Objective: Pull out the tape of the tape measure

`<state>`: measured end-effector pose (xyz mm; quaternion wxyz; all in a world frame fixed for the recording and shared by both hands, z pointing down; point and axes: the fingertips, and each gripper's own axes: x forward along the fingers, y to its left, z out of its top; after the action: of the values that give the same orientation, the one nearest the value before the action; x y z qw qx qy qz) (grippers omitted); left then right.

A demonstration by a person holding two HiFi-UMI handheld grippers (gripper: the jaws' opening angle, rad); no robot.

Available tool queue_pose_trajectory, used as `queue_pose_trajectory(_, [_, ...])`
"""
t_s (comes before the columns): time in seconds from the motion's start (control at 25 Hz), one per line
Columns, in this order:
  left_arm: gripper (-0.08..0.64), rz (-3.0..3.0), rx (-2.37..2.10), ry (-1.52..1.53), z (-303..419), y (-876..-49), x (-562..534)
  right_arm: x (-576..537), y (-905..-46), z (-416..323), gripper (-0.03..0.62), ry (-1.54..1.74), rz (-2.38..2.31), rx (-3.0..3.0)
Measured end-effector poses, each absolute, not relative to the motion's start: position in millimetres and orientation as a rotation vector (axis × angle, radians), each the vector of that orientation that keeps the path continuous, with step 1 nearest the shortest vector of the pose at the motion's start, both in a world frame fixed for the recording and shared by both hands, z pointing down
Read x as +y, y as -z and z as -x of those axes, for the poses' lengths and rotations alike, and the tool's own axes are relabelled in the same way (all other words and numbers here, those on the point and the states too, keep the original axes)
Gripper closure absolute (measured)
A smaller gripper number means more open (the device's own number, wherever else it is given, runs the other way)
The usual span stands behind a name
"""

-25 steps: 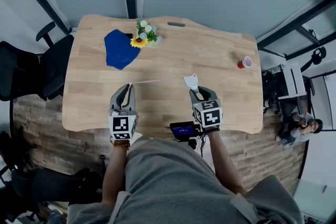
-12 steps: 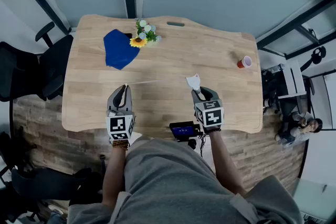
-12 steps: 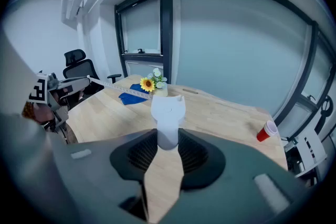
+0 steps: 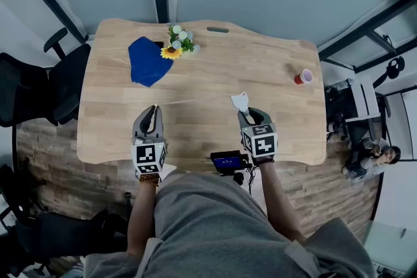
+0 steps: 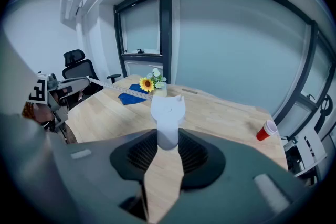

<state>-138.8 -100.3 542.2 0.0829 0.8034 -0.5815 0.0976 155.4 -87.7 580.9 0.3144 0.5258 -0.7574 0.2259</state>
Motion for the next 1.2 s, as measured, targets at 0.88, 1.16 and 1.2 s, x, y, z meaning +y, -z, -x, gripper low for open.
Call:
queue_pose_trajectory(0.88, [0.525,-2.346,-1.761,-0.297,151,-551,-95,-77,-589,-171,0.462,-0.607,-1.388,-1.953])
queue_pose_trajectory(1.16, [0.525,-2.341,-1.773,-0.309,154,-552,-94,-77,-592,-169,0.462,-0.613,-1.387,-1.956])
queue_pose_trajectory(1.2, [0.525,-2.339,-1.775,-0.309,154,-553,-94,-76,-592,-169,0.462,-0.615,-1.389,-1.955])
